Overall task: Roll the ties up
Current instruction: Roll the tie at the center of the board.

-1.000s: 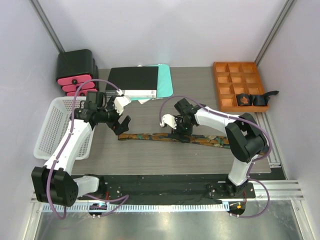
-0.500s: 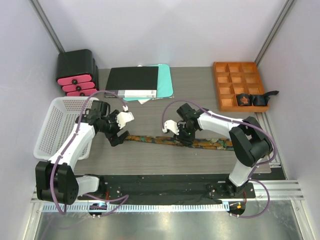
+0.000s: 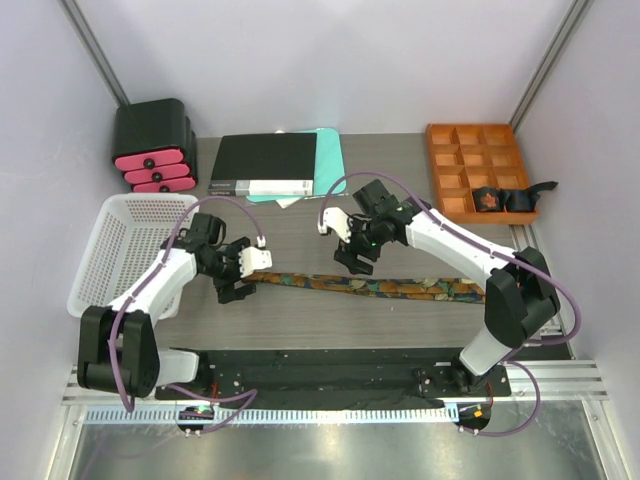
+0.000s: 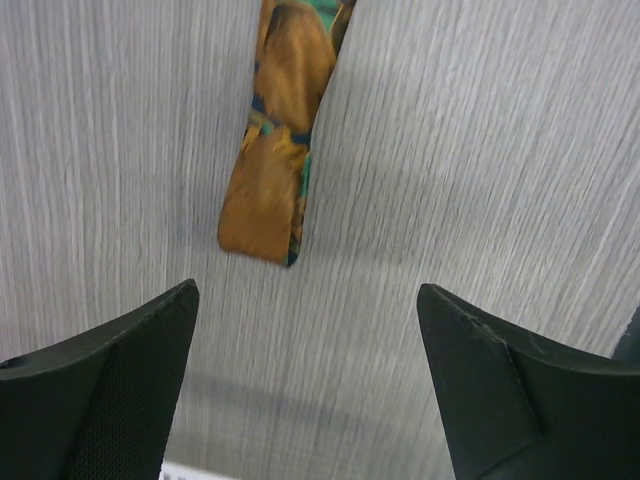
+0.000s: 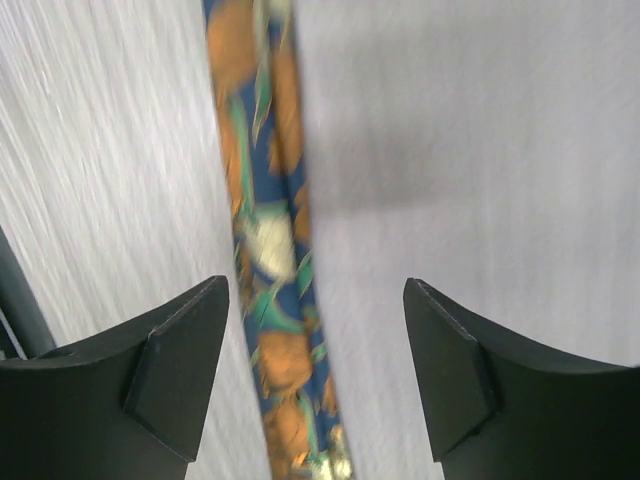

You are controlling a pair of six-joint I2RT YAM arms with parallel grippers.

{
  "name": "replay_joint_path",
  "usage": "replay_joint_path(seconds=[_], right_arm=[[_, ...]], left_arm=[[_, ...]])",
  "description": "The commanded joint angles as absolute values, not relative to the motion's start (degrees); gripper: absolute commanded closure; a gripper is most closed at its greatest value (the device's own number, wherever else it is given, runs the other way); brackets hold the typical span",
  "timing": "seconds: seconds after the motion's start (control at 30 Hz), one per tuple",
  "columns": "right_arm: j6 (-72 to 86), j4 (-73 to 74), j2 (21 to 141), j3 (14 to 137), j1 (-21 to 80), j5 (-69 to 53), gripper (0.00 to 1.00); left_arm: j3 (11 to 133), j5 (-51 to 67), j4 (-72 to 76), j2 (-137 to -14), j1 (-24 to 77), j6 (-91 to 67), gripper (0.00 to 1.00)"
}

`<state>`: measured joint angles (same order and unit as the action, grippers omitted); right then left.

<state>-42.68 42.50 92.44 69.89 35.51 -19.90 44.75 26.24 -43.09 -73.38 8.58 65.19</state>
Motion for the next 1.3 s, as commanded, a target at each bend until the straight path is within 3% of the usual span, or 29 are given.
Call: replay_joint_path(seconds=[0.0,0.2,0.53,0.67,0.77,0.97,1.07,1.2,1.27], right_arm=[[-36.74,38.07,93.06,72.07,37.87,-22.94,0.24],[-31.29,29.46,96.59,70.4,40.6,-24.09,0.23],[-30.85,22.15,108.01,74.27,47.81,-17.41,0.19],[-31.46,21.62,110.73,74.97,48.51,-16.79,0.29],[-32.34,21.62,111.36,74.88,48.78,-16.96,0.45],[-33.84,21.8,110.22,72.69,49.04,-17.49,0.6],[-33.75,22.5,109.34,72.25,49.04,-18.8,0.56],[-30.16,22.68,105.84,72.68,49.13,-20.83,0.38],[-27.44,22.15,104.07,73.65,49.13,-21.36,0.36]], left_arm=[[47.02,37.05,-40.7,-75.75,8.44,70.13,0.09],[48.6,38.06,-33.4,-80.15,10.72,61.88,0.12],[48.25,36.3,-33.66,-82.35,7.3,63.98,0.11],[47.9,36.39,-34.37,-82.62,6.15,65.04,0.11],[47.46,36.21,-34.1,-82.62,5.8,65.13,0.12],[47.29,35.86,-36.03,-83.14,5.36,68.19,0.18],[47.2,35.86,-36.21,-83.23,5.36,69.25,0.19],[46.93,35.25,-36.56,-83.76,5.36,71.01,0.19],[46.93,34.98,-37.52,-84.29,5.27,73.02,0.21]])
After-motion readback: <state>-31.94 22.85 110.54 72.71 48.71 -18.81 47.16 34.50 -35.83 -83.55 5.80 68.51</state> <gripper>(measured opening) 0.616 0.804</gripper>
